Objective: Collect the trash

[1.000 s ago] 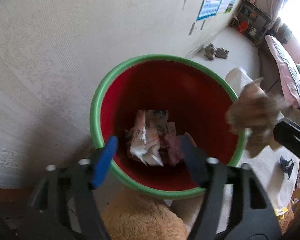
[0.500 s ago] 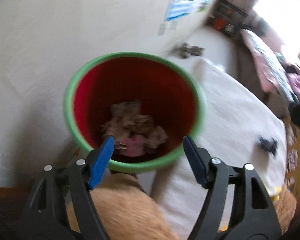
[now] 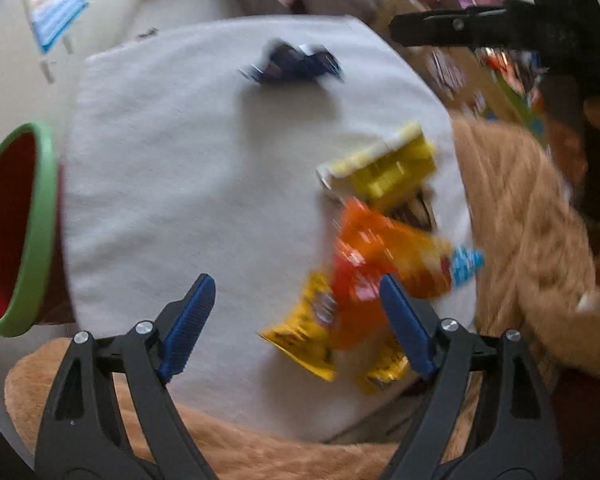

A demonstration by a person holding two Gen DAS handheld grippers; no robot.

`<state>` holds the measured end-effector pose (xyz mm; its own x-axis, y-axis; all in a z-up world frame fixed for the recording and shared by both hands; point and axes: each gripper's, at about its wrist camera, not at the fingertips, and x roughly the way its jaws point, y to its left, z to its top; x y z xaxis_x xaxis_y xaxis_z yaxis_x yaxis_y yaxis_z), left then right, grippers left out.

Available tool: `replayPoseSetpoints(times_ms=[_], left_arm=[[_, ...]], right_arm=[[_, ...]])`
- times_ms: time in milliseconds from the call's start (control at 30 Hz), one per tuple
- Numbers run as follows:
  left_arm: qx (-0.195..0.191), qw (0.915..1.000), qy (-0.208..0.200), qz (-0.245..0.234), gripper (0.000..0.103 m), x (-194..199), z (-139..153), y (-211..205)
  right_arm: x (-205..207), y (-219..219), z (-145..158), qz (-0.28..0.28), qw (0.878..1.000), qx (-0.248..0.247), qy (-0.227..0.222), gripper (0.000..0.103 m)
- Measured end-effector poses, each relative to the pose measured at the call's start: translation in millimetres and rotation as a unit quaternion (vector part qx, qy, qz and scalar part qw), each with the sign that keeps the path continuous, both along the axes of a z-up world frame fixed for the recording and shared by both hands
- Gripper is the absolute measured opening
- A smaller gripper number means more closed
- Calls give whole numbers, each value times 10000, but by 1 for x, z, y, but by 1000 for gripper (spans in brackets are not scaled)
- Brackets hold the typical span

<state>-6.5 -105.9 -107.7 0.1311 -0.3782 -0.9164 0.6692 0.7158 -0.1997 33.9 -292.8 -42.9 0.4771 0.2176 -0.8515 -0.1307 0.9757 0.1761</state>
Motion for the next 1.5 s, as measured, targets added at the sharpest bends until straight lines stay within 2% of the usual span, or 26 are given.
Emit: replayPoseSetpoints(times_ms=[167,233,267,367,400,467,533,567,600,633,667,800,900,1033,1300,1333,1400,1500], left_arm=[[540,9976,444,19,81,-9,-29,-9],[630,9964,560,107,69,-7,-37,-8],[588,9959,667,163,61,-5,-39,-8],[472,9953,797,275,54,-2,-41,-7],[454,9952,817,287,53,-1,-42,-6],[437,9950,829,330,52,-2,-41,-6],[416,9949,840,369,52,-1,-42,-4],[399,9948,854,391,52,-1,-43,-4],[388,9947,865,397,52,2,-40,-2],[396,9947,857,407,52,2,-40,-2],[395,9947,855,418,52,3,-40,-4],[244,9941,844,639,52,10,-34,13],[251,9901,876,1066,46,22,-36,31],[167,9855,932,1411,38,30,-35,42],[193,9843,856,1532,38,34,-33,42],[195,9845,838,1527,39,34,-33,42],[180,9850,826,1504,47,30,-32,41],[128,9858,811,1462,48,28,-30,41]], right_arm=[[-38,12,-28,697,9947,-307,691,92],[-53,26,-40,1046,9895,-316,943,90],[-57,29,-44,1133,9879,-285,1022,85],[-60,45,-60,1387,9814,-150,1322,73],[-60,52,-65,1475,9790,-160,1399,69],[-59,62,-71,1593,9758,-124,1492,67],[-57,72,-79,1677,9725,-55,1614,60],[-55,75,-82,1707,9712,-34,1662,52],[-55,79,-86,1758,9691,5,1733,41],[-56,81,-89,1769,9682,-38,1767,40],[-56,83,-90,1778,9682,-109,1756,38],[-50,72,-80,1540,9749,131,1602,34],[-42,60,-66,1261,9825,245,1347,34],[-28,47,-51,901,9906,323,980,33],[-6,29,-30,135,9968,704,357,34],[-4,28,-31,65,9967,742,333,34],[-4,25,-29,-39,9962,798,336,34],[-6,21,-33,-99,9957,833,391,34]])
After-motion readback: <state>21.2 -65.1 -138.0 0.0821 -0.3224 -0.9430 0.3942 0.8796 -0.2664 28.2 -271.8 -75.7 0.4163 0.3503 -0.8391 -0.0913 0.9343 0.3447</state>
